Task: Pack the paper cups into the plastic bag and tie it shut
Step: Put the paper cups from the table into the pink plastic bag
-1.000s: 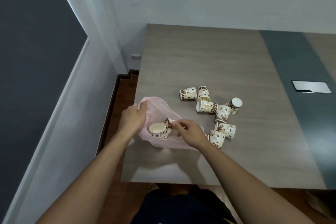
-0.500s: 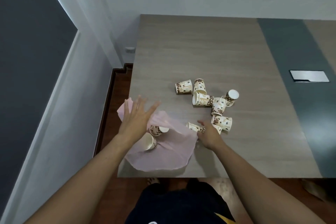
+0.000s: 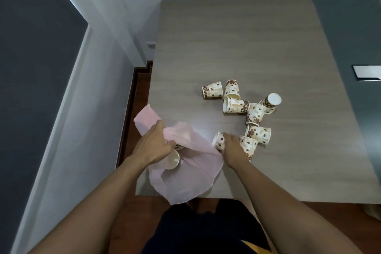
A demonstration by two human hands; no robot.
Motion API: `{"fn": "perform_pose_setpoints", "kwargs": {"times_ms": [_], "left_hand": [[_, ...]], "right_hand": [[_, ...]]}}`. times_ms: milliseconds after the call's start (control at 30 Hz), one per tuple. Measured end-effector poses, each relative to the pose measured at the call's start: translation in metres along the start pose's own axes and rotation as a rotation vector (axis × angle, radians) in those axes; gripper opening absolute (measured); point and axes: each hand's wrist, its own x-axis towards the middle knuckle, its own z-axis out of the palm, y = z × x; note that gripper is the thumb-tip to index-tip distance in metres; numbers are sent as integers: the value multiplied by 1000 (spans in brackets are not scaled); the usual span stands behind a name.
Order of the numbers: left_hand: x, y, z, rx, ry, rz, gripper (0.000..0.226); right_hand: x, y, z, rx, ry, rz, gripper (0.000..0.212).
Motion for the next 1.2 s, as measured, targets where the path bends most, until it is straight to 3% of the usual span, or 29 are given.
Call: {"fn": "perform_pose_setpoints", "kwargs": {"times_ms": [100, 167, 300, 367, 467, 567, 633, 733, 833, 1033, 1200], "left_hand": [[3, -4, -2, 46, 58, 12, 39], [6, -6, -1, 37, 141, -7, 61], [15, 5, -9, -8, 199, -81, 82], [20, 9, -14, -24, 174, -107, 87], [29, 20, -21, -42, 183, -91, 80], [28, 33, -41, -115, 235, -9, 56], [36, 39, -41, -116, 239, -10, 55], [40, 34, -36, -147, 213, 8, 65], [36, 33, -36, -179, 164, -2, 69], [11, 30, -35, -161, 59, 13, 60], [0, 21, -31, -215, -19, -12, 70]], "right_hand": [[5, -3, -7, -132, 6, -1, 59], [7, -8, -18, -108, 20, 13, 57], [-7, -38, -72, 414, 159, 47, 71], [-25, -53, -102, 681, 73, -29, 69], [-48, -66, -123, 894, -276, -233, 65], [-66, -87, -104, 736, -482, -332, 60], [-68, -94, -89, 527, -545, -373, 63], [-66, -93, -61, 93, -516, -429, 68], [-64, -99, -38, -146, -407, -467, 68], [-55, -124, -20, -197, -202, -390, 68], [-45, -135, -13, -146, -27, -227, 68]]}}
